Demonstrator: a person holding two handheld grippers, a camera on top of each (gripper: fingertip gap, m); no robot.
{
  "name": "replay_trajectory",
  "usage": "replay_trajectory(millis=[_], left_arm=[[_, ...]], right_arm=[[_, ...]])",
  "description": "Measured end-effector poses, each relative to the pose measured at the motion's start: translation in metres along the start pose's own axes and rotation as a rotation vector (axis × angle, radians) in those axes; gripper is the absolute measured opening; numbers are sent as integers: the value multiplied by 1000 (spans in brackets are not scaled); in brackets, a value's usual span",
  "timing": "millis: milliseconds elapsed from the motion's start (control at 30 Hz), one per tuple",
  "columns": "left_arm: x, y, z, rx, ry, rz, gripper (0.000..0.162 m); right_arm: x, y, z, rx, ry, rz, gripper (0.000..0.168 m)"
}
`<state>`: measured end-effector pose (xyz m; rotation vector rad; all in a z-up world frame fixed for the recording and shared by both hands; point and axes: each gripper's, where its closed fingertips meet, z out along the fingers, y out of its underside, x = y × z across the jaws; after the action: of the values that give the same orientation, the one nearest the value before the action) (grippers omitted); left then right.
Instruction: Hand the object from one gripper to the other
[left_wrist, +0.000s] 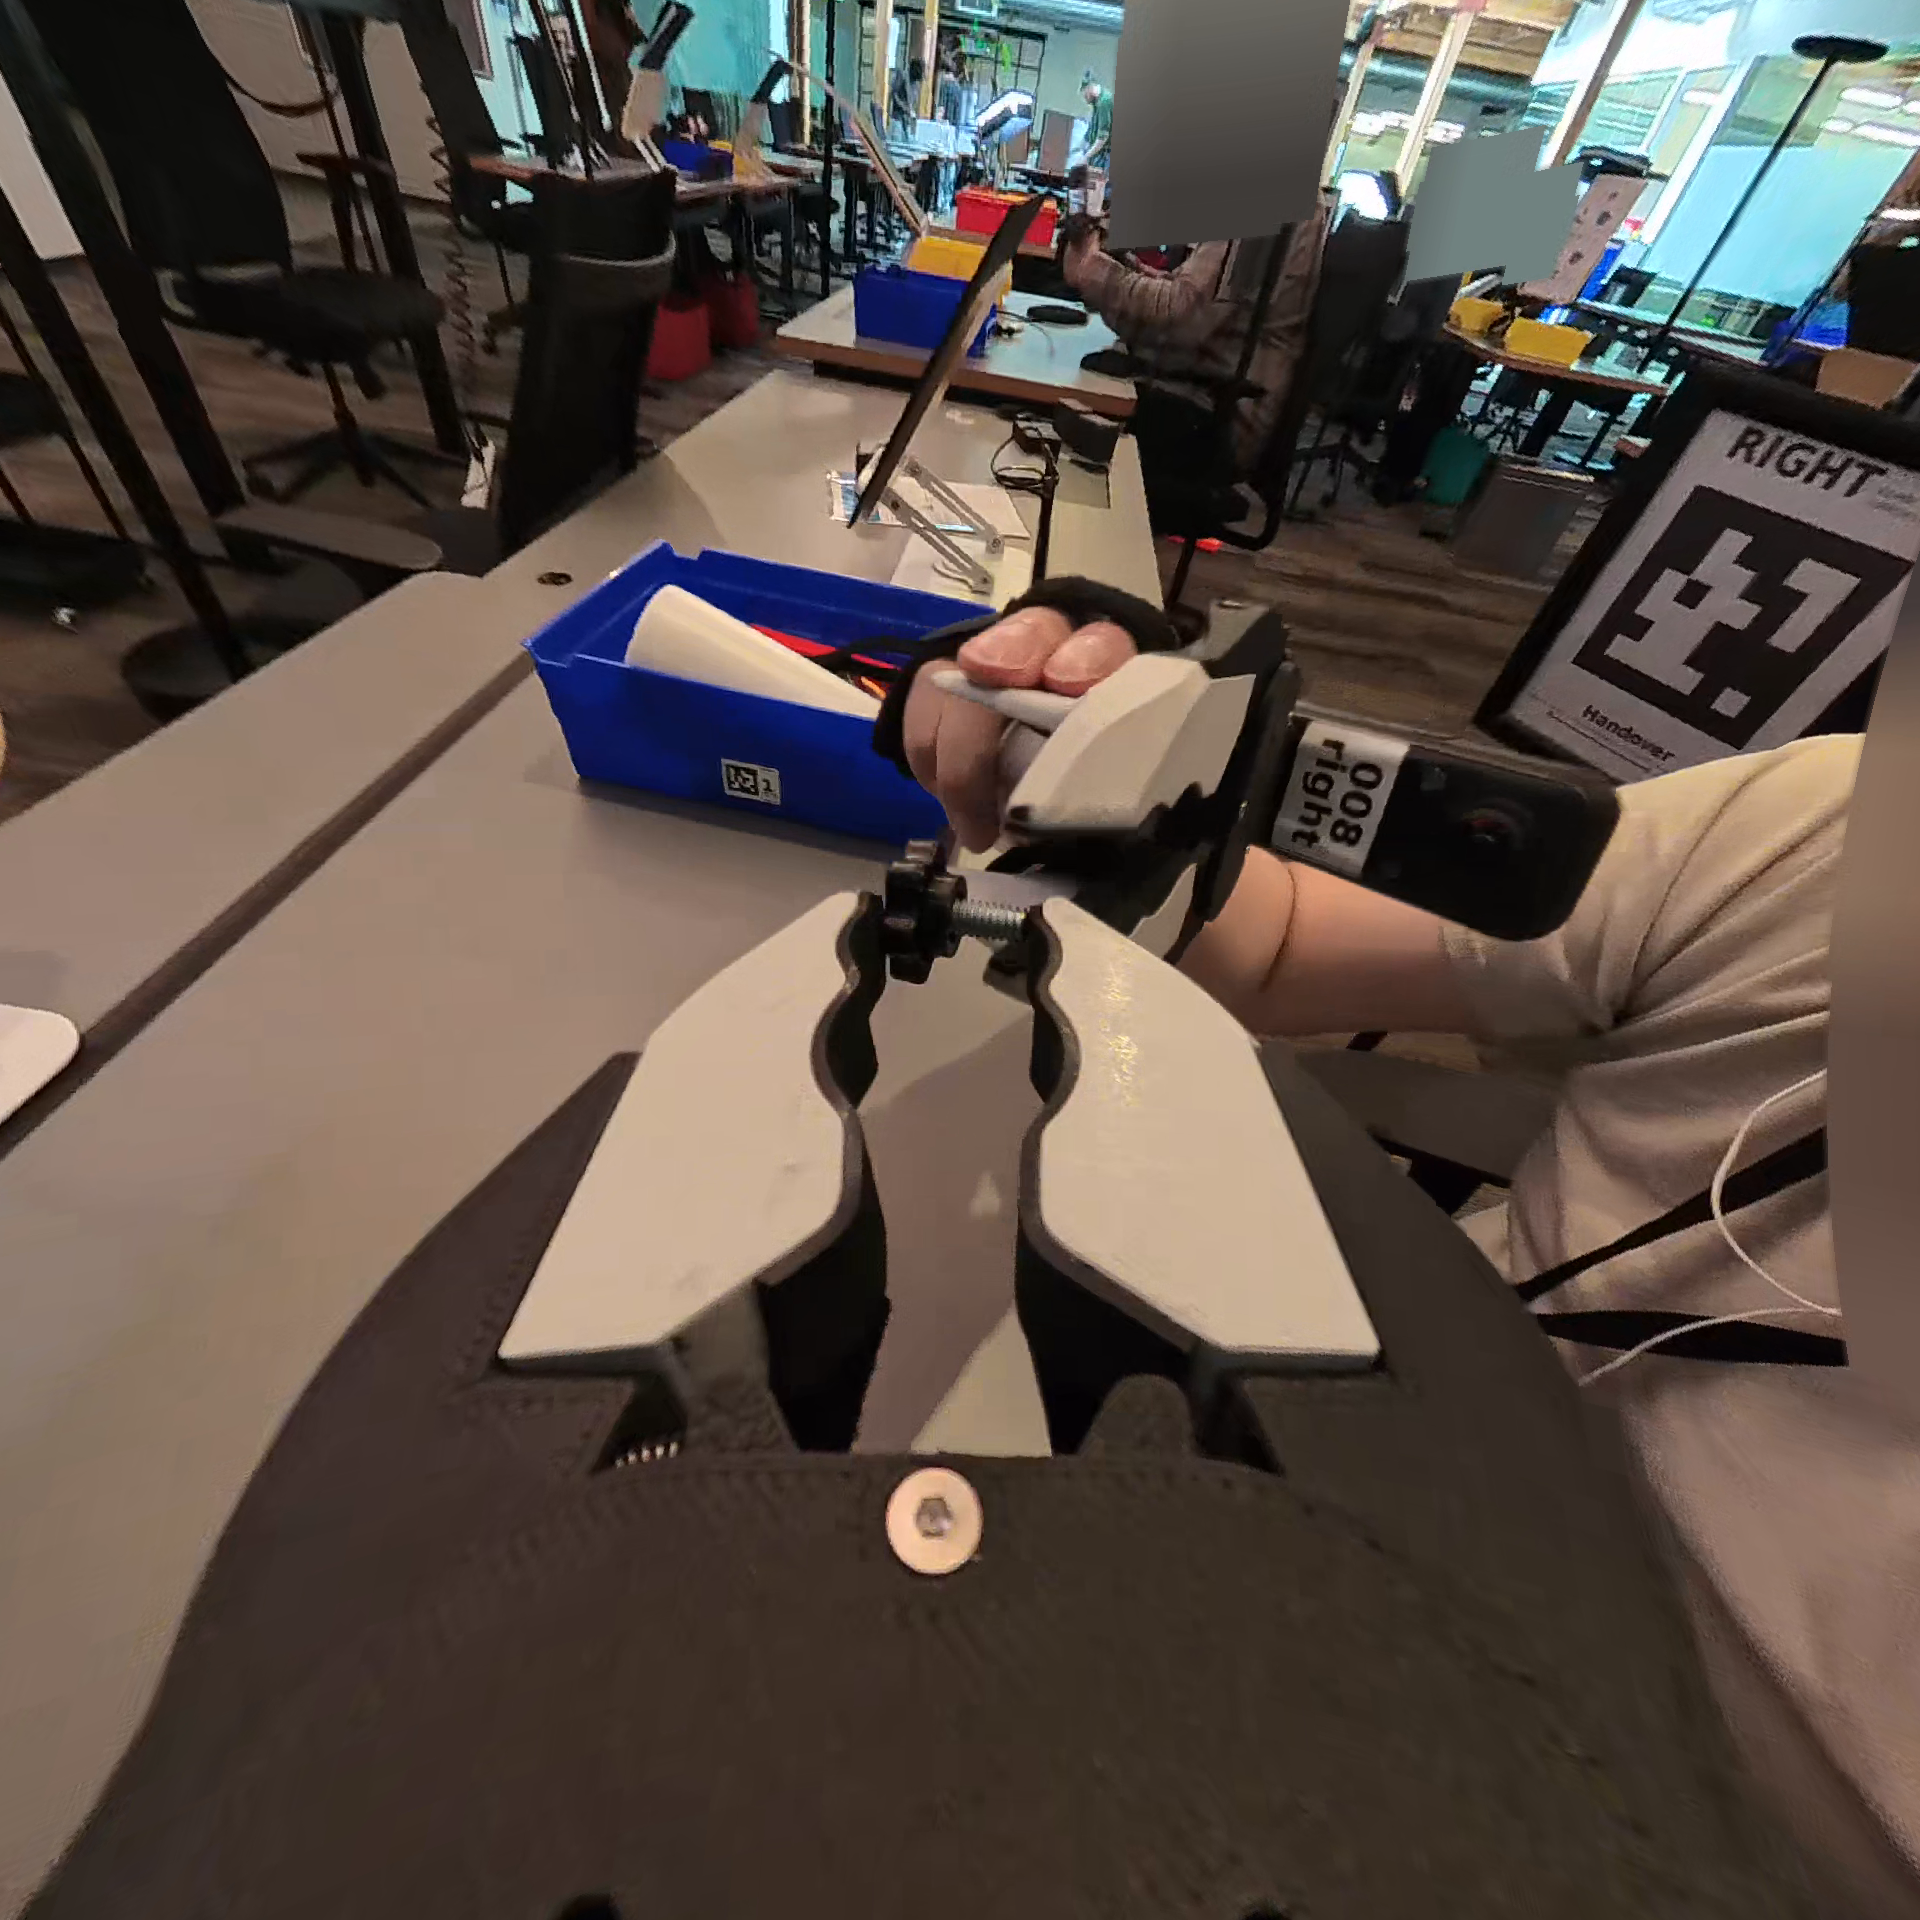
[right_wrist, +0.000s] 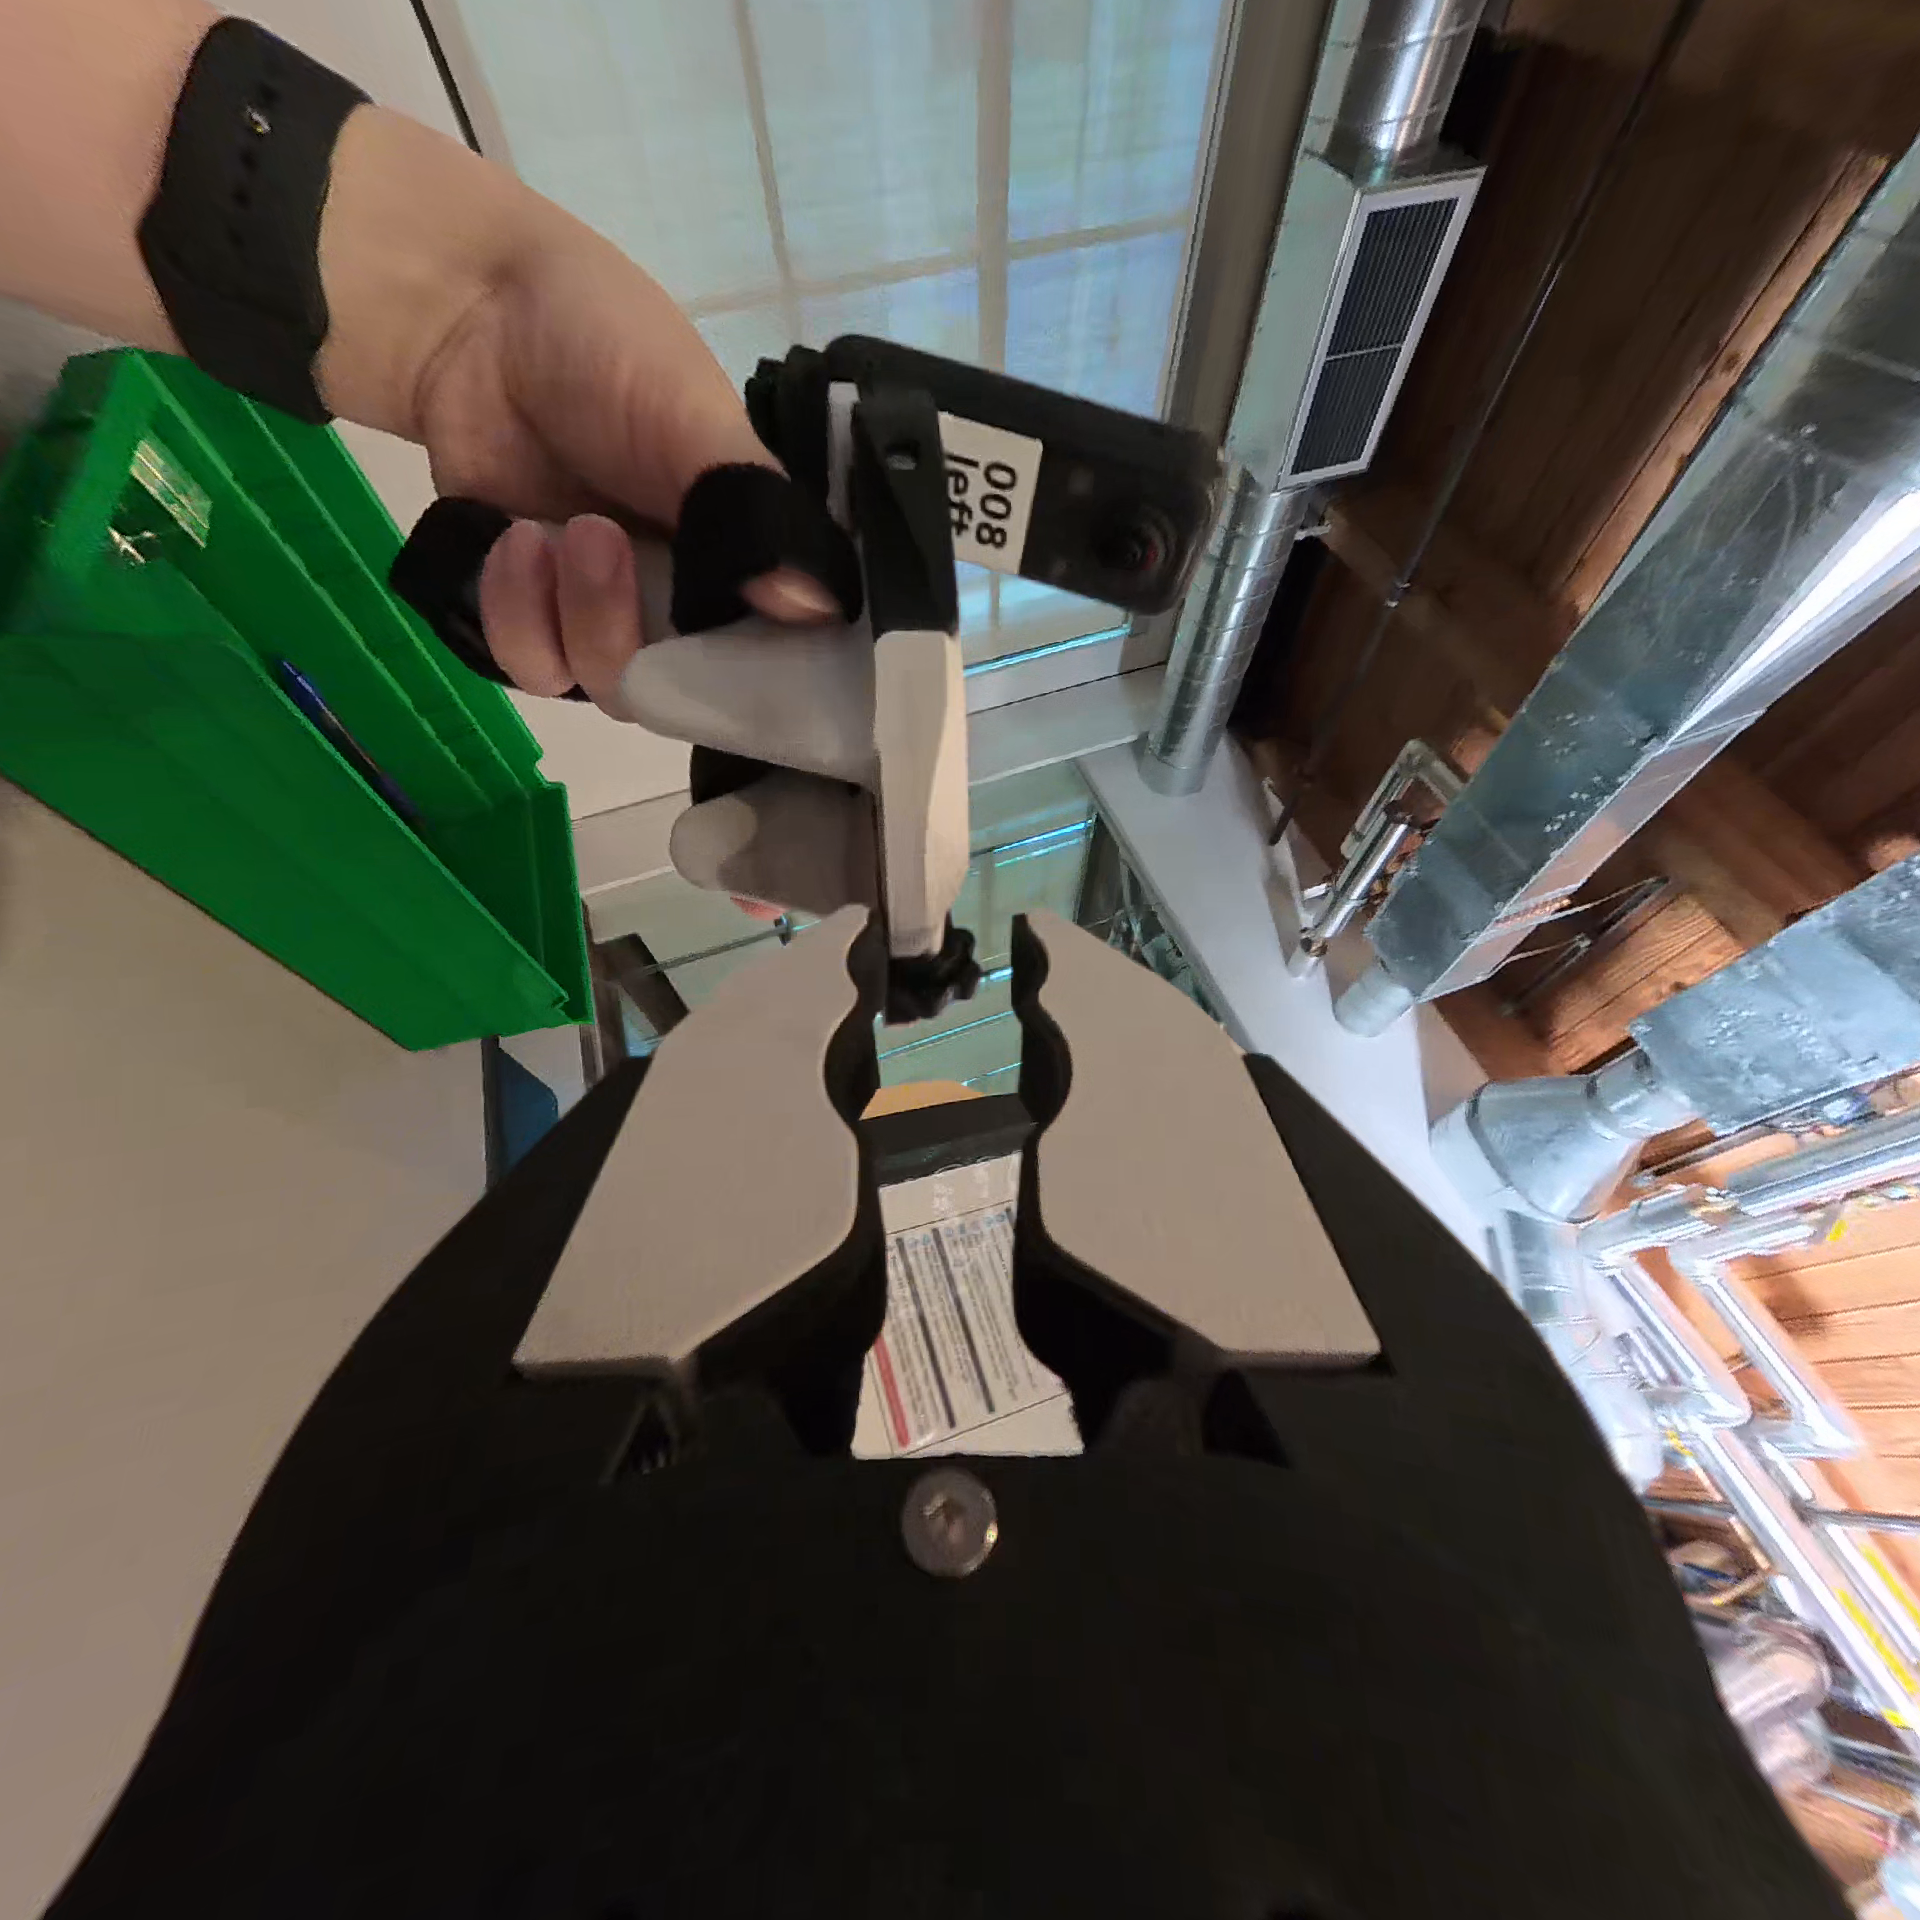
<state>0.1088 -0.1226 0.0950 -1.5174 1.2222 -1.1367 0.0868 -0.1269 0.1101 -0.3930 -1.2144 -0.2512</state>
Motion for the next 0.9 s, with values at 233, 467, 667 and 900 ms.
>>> replay_trajectory(millis=[233,467,667,900], left_arm=[[13,5,1,-26,107,-39,25],[2,-10,-3,69,-1,62,53],[15,-15,-9,101,120,-10,22],[-5,-21,-15,139,-38,99,61]], right_arm=[[-7,-6,0,1,-29,-68,10],[2,-8,3,45,-39,228,7],[2,0,1,71,-89,376,7],[27,7,1,103,-38,704,7]])
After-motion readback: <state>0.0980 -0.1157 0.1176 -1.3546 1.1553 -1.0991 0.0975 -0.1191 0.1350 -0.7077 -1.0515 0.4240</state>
